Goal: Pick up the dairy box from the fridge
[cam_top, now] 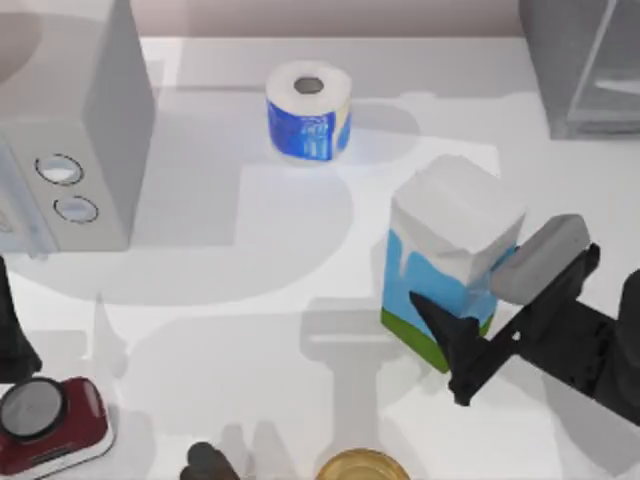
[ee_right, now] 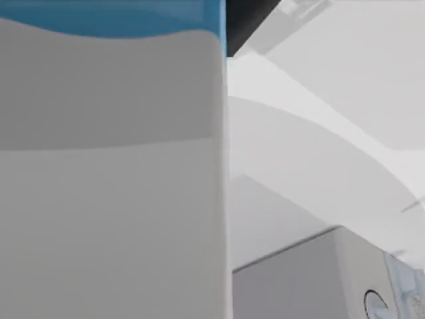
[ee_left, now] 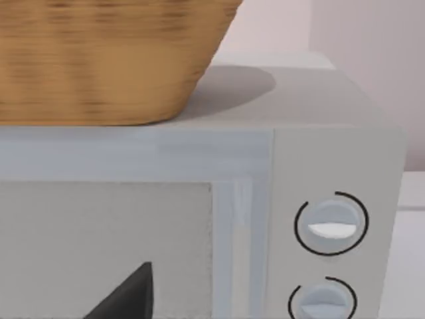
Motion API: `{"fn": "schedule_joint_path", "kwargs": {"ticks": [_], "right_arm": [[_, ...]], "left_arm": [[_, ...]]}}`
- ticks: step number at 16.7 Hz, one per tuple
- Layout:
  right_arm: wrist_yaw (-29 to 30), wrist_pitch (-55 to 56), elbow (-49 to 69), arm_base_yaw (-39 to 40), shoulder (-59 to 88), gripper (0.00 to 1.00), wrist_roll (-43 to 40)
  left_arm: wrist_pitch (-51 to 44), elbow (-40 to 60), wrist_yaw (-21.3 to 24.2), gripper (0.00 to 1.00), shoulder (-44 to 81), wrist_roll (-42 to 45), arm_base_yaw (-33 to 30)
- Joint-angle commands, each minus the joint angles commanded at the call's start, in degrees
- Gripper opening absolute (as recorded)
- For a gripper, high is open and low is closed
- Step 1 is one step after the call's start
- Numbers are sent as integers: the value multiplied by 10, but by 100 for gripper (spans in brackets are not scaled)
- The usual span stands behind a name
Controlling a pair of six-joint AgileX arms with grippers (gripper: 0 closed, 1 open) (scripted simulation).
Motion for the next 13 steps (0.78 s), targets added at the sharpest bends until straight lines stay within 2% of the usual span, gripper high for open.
{"fn": "schedule_joint_path", "kwargs": {"ticks": [3, 7, 13], "right_arm": [[8, 43, 13, 6, 43, 0, 2], [8, 47, 15, 6, 46, 0, 3], [8, 47, 15, 6, 46, 45, 3]], "left_arm": [[0, 0, 0, 100, 0, 0, 0], [0, 0, 0, 100, 0, 0, 0], [0, 0, 0, 100, 0, 0, 0]]}}
